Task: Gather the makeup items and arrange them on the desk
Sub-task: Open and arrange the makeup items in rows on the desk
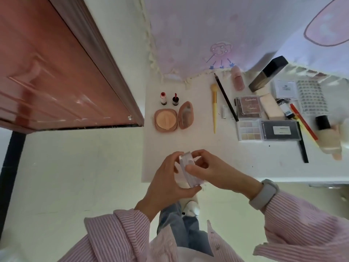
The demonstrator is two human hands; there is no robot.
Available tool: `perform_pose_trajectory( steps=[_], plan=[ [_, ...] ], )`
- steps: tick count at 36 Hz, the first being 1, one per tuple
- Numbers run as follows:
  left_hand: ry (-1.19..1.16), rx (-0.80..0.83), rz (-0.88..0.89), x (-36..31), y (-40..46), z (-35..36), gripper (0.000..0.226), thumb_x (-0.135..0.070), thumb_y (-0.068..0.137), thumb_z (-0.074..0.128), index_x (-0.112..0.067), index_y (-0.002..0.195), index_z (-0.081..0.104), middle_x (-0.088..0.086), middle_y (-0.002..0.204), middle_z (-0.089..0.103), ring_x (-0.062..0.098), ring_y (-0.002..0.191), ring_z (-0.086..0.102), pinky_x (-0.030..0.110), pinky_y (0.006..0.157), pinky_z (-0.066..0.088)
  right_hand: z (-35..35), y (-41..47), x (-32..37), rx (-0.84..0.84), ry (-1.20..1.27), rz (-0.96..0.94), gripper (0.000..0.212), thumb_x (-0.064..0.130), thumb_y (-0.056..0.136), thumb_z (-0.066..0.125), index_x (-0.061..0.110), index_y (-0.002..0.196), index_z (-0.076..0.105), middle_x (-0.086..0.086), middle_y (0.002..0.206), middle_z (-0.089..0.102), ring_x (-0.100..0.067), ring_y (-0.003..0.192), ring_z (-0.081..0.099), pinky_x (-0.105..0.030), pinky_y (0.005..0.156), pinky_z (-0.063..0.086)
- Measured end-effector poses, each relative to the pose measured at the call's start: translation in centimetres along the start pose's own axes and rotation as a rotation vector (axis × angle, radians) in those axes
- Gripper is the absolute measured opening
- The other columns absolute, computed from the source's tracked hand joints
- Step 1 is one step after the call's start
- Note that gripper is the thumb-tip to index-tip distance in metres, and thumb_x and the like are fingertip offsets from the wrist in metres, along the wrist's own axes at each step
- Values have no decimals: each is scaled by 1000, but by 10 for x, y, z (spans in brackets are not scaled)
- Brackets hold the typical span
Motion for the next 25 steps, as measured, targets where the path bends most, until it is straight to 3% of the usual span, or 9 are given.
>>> perform_pose_trajectory(
  steps=[6, 9, 12, 16, 19, 21, 23, 25],
  plan=[
    [-106, 32, -120, 15, 3, 3, 73, -57, 50, 77, -48, 111, 37, -20, 117, 50, 5, 106, 53, 21, 88, 49, -2, -1, 15, 21, -98, -146, 53, 33, 81, 67, 27, 125, 38, 20, 99, 47, 3, 84, 53, -6, 68, 45],
    [-102, 35, -132, 19, 5, 1, 81, -52, 54, 81, -45, 119, 33, -22, 123, 46, 3, 111, 50, 24, 94, 47, -3, 9, 16, 6, -175, -158, 70, 44, 70, 73, 30, 129, 37, 12, 115, 45, -1, 93, 55, -16, 78, 49],
    [-82, -45, -130, 21, 5, -11, 88, -35, 60, 85, -41, 125, 26, -32, 121, 39, -2, 110, 47, 12, 87, 43, -2, 23, 18, -30, -255, -177, 76, 61, 59, 70, 31, 123, 44, 8, 116, 50, -6, 93, 60, -32, 85, 53],
    [-5, -96, -109, 22, 5, -26, 79, -37, 60, 85, -41, 119, 33, -19, 122, 46, 4, 108, 48, 11, 82, 41, 3, 29, 29, 32, -218, -218, 76, 45, 69, 74, 26, 133, 36, 7, 122, 46, -4, 97, 57, -23, 83, 52],
    [38, -75, -110, 25, 7, -31, 80, -42, 59, 84, -37, 123, 35, -14, 123, 46, 5, 108, 46, 11, 81, 37, 8, 27, 35, 92, -264, -285, 87, 29, 73, 76, 22, 142, 24, 11, 124, 36, 7, 98, 48, -11, 76, 49],
    [54, -77, -101, 23, 7, -35, 82, -43, 61, 82, -35, 128, 35, -16, 122, 43, 3, 109, 44, 9, 83, 35, 11, 27, 38, 118, -274, -336, 89, 22, 74, 77, 22, 143, 21, 9, 127, 35, 6, 104, 45, -11, 79, 48],
    [60, -93, -95, 23, 7, -37, 79, -40, 63, 82, -40, 125, 34, -23, 117, 42, 3, 111, 43, 9, 85, 34, 10, 29, 38, 109, -230, -325, 82, 27, 77, 73, 24, 143, 24, 8, 131, 36, 2, 110, 44, -18, 88, 48],
    [76, -117, -90, 24, 6, -39, 79, -37, 61, 84, -47, 120, 32, -33, 114, 38, 1, 110, 42, 8, 85, 34, 6, 32, 35, 44, -169, -250, 70, 43, 82, 63, 27, 141, 28, 7, 135, 38, -5, 114, 45, -25, 94, 45]
  ],
)
Point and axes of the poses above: each hand's wrist, its own y-axis towards the middle knuckle, its own z-axis out of the palm, x = y × z, the point moved 10 cm from there along y, towards the middle knuckle
